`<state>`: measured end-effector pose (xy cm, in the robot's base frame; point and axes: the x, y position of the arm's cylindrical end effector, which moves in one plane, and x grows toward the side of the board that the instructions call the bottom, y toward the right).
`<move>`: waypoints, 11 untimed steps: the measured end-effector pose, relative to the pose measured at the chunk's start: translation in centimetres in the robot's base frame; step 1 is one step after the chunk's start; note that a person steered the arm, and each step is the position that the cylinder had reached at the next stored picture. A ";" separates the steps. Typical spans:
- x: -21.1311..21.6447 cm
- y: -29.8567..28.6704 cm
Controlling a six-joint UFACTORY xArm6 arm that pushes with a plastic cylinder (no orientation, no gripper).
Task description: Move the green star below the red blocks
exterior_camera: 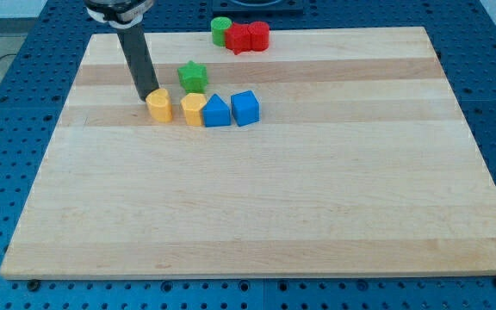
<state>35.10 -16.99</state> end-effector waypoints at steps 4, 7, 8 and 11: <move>-0.4 -0.5; -3.0 5.6; -3.0 5.6; -3.1 14.3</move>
